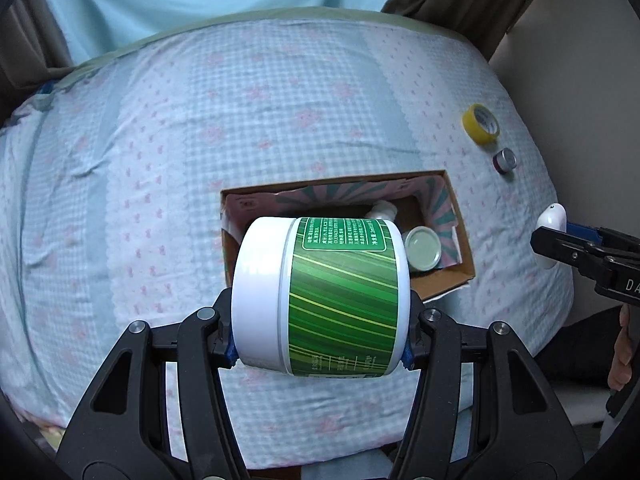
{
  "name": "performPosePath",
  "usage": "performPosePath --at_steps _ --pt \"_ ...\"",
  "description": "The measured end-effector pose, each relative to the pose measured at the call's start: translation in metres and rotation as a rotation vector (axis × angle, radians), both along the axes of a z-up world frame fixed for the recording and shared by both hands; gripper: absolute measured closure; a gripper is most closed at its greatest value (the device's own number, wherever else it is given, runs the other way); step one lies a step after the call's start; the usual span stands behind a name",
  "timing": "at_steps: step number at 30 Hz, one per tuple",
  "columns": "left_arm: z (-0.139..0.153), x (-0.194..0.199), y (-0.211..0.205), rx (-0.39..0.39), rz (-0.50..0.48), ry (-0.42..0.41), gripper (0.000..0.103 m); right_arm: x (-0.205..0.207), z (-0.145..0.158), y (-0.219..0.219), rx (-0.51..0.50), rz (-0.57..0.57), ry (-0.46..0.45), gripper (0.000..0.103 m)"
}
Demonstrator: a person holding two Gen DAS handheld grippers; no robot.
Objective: Organize rigid objects
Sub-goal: 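Lift the jar and earbud case and carry both over the cardboard box, then open both tools to drop the jar and earbud case into the box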
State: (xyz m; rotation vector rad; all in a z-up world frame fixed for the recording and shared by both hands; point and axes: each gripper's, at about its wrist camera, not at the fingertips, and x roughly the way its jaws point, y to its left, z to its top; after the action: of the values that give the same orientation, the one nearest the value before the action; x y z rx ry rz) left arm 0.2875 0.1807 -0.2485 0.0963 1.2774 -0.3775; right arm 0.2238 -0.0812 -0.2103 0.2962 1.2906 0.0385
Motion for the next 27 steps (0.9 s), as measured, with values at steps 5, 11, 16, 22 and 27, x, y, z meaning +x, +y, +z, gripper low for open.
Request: performPosePath --at_steps 5,11,16,22,27 --pt "-0.041 0.009 0.012 0.014 -0.069 0.049 0.051 0.018 -0.037 0.043 0.034 -0.026 0.061 0.046" --pt "-0.085 0.017 0.002 0.014 -0.137 0.112 0.051 0.039 -0.089 0.068 0.017 -0.02 0.153 0.046" --pt "-0.12 0.023 -0.012 0.028 -0.178 0.167 0.051 0.053 -0.127 0.067 0.018 -0.035 0.22 0.046" --pt "-0.156 0.03 -0.03 0.062 -0.217 0.233 0.051 0.064 -0.167 0.061 0.048 -0.072 0.288 0.046" --pt "-0.174 0.035 -0.037 0.081 -0.235 0.276 0.051 0.065 -0.195 0.055 0.085 -0.108 0.353 0.046"
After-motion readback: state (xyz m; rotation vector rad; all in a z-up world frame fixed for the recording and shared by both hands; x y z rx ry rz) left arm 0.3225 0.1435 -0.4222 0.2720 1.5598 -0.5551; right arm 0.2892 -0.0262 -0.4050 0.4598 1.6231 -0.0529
